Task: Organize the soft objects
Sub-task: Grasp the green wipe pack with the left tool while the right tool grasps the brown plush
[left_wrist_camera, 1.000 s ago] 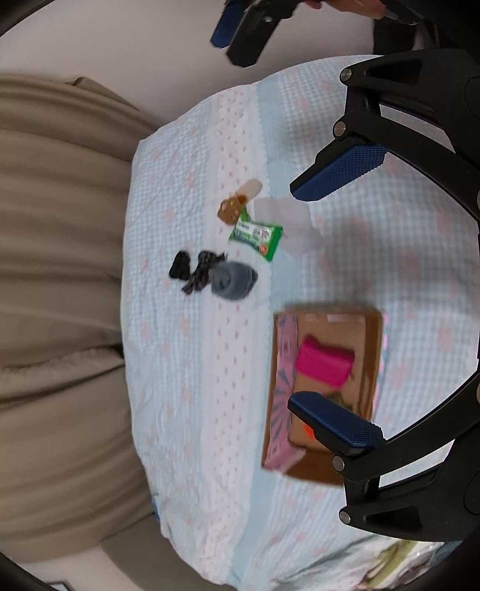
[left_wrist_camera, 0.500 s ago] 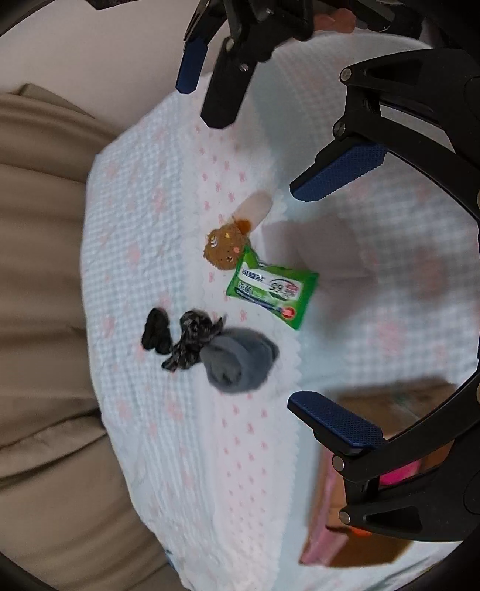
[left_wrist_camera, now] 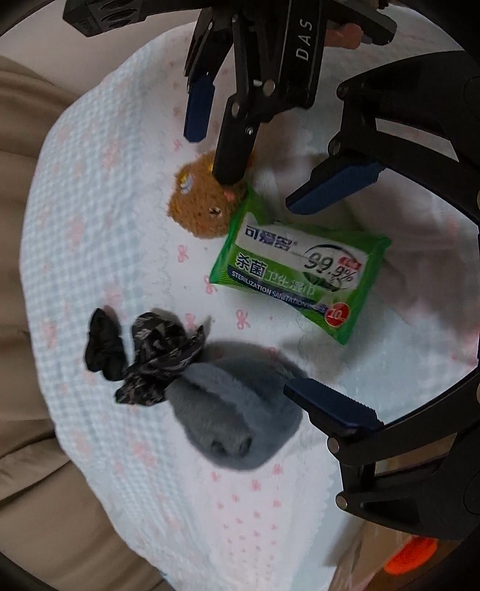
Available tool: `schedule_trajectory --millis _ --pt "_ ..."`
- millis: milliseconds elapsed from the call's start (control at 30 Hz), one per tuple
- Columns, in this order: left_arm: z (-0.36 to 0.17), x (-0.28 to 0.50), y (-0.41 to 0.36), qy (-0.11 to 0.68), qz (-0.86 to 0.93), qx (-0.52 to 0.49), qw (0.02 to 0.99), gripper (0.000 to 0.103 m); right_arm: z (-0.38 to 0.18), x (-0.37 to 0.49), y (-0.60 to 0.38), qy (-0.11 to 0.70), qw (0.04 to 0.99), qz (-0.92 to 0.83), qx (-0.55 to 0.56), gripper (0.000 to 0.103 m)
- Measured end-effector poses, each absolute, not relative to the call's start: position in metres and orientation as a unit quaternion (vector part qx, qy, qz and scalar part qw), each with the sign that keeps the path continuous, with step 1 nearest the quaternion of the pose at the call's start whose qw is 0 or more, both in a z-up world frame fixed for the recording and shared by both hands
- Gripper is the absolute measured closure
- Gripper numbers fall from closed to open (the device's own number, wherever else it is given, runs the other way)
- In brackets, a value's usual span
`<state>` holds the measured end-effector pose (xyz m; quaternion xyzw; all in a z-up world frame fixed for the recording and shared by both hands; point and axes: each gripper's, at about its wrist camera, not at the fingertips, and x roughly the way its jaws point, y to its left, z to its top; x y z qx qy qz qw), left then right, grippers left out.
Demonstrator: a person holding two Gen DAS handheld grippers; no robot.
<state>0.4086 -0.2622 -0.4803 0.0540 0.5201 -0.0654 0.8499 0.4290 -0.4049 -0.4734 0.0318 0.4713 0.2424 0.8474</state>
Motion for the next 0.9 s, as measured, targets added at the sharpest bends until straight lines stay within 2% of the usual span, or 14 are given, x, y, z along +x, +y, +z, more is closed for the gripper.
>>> schedule_trajectory --millis 133,167,200,233,400,633,900 --pt "-0.495 0.419 -0.267 0.532 -0.076 0.054 0.842 0.027 -0.491 0.438 -0.398 0.477 0.84 0.258 0.033 0.043" --pt "-0.5 0.422 -0.269 0.537 -0.083 0.058 0.837 0.03 -0.495 0.44 -0.398 0.482 0.834 0.265 0.039 0.048" --pt "-0.503 0.423 -0.271 0.542 -0.088 0.059 0.834 0.038 -0.497 0.442 -0.397 0.485 0.83 0.271 0.046 0.054" --pt "-0.507 0.425 -0.272 0.547 -0.096 0.056 0.829 0.045 -0.501 0.444 -0.398 0.49 0.825 0.275 0.056 0.055" --pt "-0.511 0.424 -0.278 0.553 -0.114 0.058 0.823 0.061 -0.502 0.444 -0.398 0.489 0.822 0.285 0.065 0.066" --pt "-0.497 0.422 -0.28 0.547 -0.114 0.062 0.827 0.065 -0.497 0.439 -0.401 0.485 0.829 0.269 0.068 0.07" --pt "-0.443 0.406 -0.284 0.528 -0.118 0.059 0.839 0.065 -0.457 0.421 -0.42 0.472 0.843 0.241 0.086 0.07"
